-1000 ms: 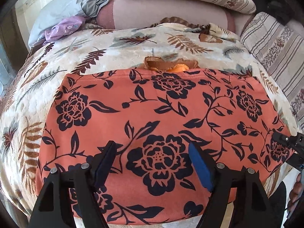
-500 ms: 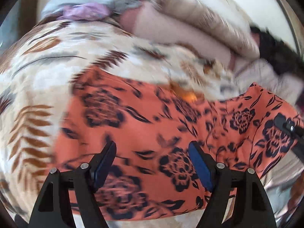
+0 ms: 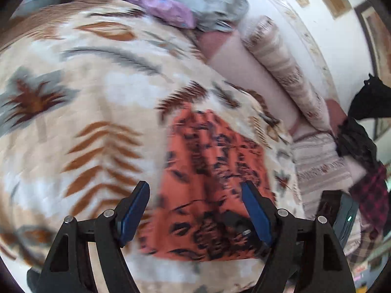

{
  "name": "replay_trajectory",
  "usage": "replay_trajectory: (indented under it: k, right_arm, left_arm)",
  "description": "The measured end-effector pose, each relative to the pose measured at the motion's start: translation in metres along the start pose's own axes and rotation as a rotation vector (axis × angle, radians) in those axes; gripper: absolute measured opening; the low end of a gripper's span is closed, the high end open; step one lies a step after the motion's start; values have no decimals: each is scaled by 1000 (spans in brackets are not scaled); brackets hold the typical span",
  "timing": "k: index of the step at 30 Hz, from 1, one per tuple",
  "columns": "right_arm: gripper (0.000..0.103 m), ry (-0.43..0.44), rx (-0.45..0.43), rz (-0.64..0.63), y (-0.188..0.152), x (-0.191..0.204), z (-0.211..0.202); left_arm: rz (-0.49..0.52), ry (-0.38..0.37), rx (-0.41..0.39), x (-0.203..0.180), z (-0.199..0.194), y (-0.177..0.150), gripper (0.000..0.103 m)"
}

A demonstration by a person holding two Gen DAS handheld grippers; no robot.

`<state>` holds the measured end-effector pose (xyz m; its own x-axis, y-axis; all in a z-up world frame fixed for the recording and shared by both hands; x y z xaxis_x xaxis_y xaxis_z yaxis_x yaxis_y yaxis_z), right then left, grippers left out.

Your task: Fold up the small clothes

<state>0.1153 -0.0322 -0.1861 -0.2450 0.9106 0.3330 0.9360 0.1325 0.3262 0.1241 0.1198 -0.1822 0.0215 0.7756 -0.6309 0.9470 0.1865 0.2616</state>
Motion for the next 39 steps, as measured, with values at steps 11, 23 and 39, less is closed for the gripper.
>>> replay_trajectory:
  k: [11,23,39]
  right_arm:
    - [12,-17,-86,-49,-13,15,-16]
    - [31,-15,31,-167,-18,64,47]
    - [80,216,-127,-17,-67,34,-46]
  left_arm:
    - [127,128,323,-45,96,34,25]
    - [110,56,282,25,82,41,24]
    - [125,54,205,-1,24,0,58]
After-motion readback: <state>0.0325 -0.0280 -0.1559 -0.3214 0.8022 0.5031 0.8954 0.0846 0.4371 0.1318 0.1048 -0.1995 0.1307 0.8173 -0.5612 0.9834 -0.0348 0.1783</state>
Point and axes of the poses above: each gripper's, at about its wrist camera, not at the fingertips, and z roughly the way its jaws point, x to its left, y to its top, the point moved 10 cm from there along z, roughly the way its jaws point, and after that the axes turned 14 degrees about x, right-handed, at the moved point
